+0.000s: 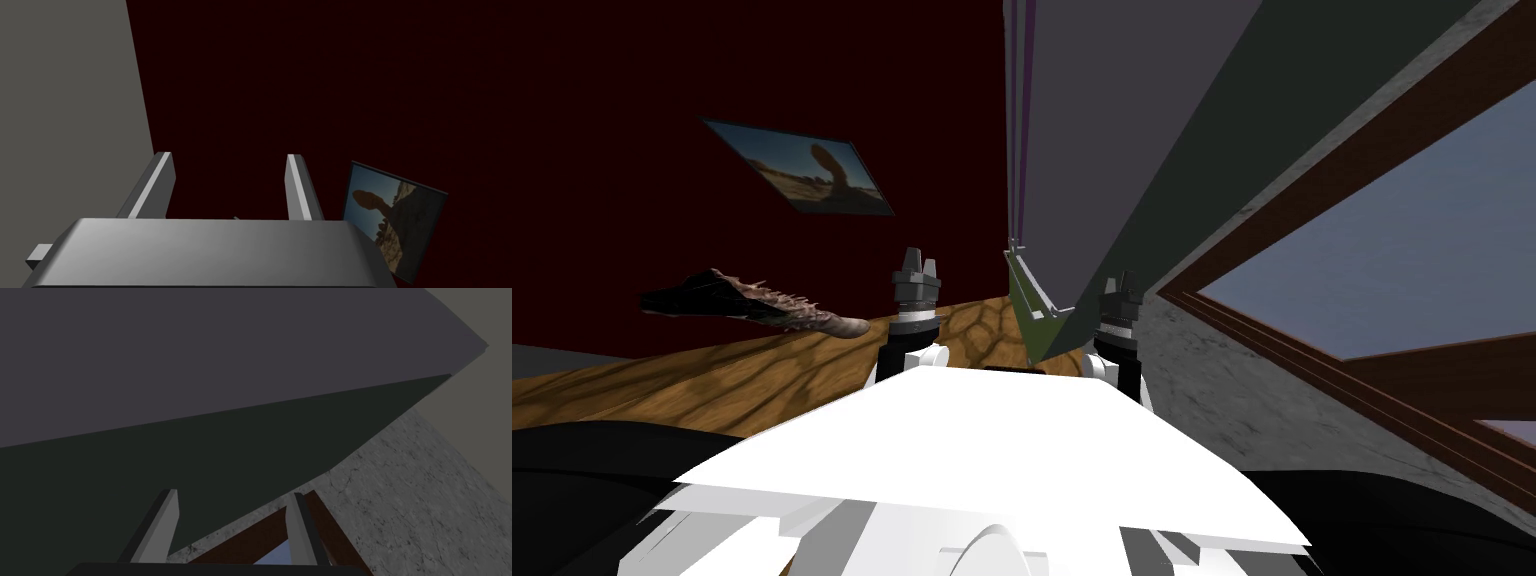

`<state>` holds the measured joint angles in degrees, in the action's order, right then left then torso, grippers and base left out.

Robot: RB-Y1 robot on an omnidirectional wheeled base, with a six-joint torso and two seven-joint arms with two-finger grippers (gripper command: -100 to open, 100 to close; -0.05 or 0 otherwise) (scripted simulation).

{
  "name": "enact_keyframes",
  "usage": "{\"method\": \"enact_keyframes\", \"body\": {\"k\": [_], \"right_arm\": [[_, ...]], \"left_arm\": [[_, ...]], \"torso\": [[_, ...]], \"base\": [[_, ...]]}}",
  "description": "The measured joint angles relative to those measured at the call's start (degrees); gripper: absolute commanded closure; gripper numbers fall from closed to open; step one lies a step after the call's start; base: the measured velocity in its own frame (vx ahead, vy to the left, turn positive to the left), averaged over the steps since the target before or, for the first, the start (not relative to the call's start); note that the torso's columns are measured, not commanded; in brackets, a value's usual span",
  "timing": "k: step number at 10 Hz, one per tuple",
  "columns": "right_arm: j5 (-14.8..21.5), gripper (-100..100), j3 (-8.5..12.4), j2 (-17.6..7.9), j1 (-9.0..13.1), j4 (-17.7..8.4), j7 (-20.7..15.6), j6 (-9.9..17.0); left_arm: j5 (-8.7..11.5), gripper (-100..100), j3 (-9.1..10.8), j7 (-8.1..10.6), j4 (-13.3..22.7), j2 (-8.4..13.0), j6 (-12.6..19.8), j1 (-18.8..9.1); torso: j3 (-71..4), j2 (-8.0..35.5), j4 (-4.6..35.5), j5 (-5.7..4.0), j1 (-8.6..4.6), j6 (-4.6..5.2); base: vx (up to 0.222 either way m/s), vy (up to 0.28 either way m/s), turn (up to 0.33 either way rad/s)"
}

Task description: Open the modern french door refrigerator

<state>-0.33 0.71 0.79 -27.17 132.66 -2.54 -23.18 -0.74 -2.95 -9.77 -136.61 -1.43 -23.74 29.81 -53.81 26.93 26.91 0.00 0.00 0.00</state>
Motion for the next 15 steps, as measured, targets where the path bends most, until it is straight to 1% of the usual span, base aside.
{"method": "enact_keyframes", "body": {"k": [2,3,4,5,7,9,10,12,15], "right_arm": [[0.0,0,0.0,0.0,0.0,0.0,0.0,0.0],[0.0,-100,0.0,0.0,0.0,0.0,0.0,0.0],[0.4,-100,0.1,-1.2,0.2,-0.1,-0.4,0.2],[1.1,-100,0.1,-2.6,0.3,-0.4,-1.1,0.3],[3.1,-100,0.3,-5.4,0.9,-1.6,-3.4,0.2],[5.9,-100,0.6,-7.9,1.6,-2.8,-6.5,0.5],[6.7,-100,0.7,-8.4,1.8,-3.1,-7.5,0.7],[9.6,-100,0.8,-9.7,2.8,-4.5,-10.6,1.1],[12.9,-100,1.0,-10.8,3.6,-6.0,-14.9,1.3]], "left_arm": [[0.0,0,0.00,0.00,0.0,0.0,0.0,0.0],[0.0,0,0.00,0.00,0.0,0.0,0.0,0.0],[0.0,0,0.00,0.00,0.0,0.0,0.0,0.0],[0.0,0,0.00,0.00,0.0,0.0,0.0,0.0],[0.0,0,0.00,0.00,0.0,0.0,0.0,0.0],[0.0,0,-0.01,0.00,0.0,0.0,0.0,0.0],[0.0,0,0.00,0.00,0.0,0.0,0.0,0.0],[0.0,0,0.00,0.00,0.0,0.0,0.0,0.0],[0.0,0,0.00,0.00,0.0,0.0,0.0,0.0]], "torso": [[-16.9,8.5,8.5,0.00,0.00,0.00],[-25.4,12.7,12.7,0.00,0.00,0.00],[-29.3,14.7,14.6,0.01,0.03,0.00],[-30.4,15.2,15.2,0.02,0.06,0.00],[-30.7,15.4,15.4,0.02,0.06,0.00],[-30.7,15.4,15.4,0.01,0.05,0.00],[-30.8,15.3,15.4,0.00,-0.03,0.00],[-30.8,15.3,15.4,0.00,0.01,0.00],[-30.7,15.4,15.4,0.00,-0.01,0.00]], "base": [[0.000,0.000,0.000],[-0.005,0.011,-0.010],[-0.016,0.025,-0.015],[-0.027,0.038,-0.019],[-0.041,0.045,-0.027],[-0.048,0.051,-0.019],[-0.030,0.034,-0.016],[-0.032,0.040,-0.025],[-0.038,0.038,-0.019]]}}
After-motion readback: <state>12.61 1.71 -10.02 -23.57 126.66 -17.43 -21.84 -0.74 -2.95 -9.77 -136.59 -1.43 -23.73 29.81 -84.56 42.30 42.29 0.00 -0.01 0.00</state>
